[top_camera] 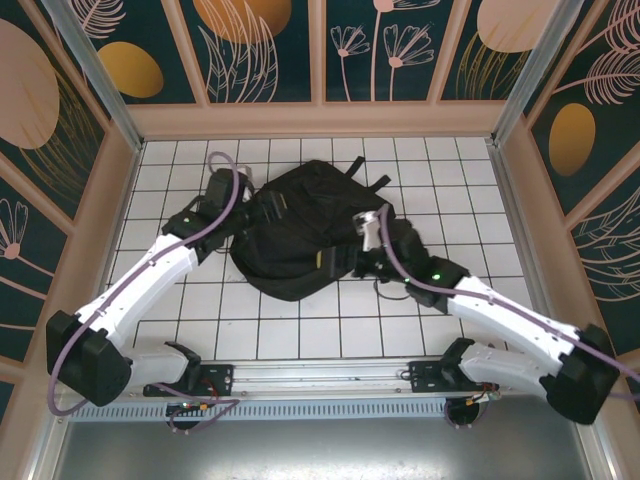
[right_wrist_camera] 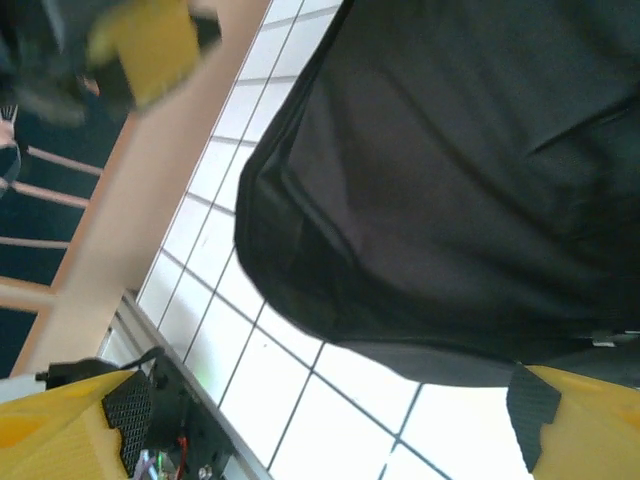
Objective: Pack books, pencil case, and school supplies into a backpack
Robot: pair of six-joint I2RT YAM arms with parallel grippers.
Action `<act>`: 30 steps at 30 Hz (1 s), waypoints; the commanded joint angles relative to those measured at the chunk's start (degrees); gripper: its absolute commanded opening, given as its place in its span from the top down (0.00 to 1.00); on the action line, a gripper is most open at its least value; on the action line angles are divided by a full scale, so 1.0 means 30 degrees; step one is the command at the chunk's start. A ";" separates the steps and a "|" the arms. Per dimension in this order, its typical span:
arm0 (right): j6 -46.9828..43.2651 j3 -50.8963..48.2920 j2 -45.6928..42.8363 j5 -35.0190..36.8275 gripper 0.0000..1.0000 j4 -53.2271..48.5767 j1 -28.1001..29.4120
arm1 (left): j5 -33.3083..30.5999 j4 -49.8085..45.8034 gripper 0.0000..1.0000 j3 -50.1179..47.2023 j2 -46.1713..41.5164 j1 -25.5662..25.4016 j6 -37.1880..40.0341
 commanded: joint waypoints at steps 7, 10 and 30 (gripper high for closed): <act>0.0496 -0.1060 -0.2300 -0.1714 0.01 -0.2032 -0.5863 | 0.2748 0.0975 0.29 0.0437 0.3062 -0.2875 0.0658; 0.1593 -0.0970 -0.1451 -0.2298 0.04 -0.2265 -0.7744 | 0.2023 0.0730 0.29 0.1318 0.4419 -0.3671 0.0169; 0.1715 0.0024 -0.0798 0.5866 0.13 -0.5227 -0.7938 | -0.1504 -0.4726 0.50 0.7476 1.0984 -0.6792 -0.6692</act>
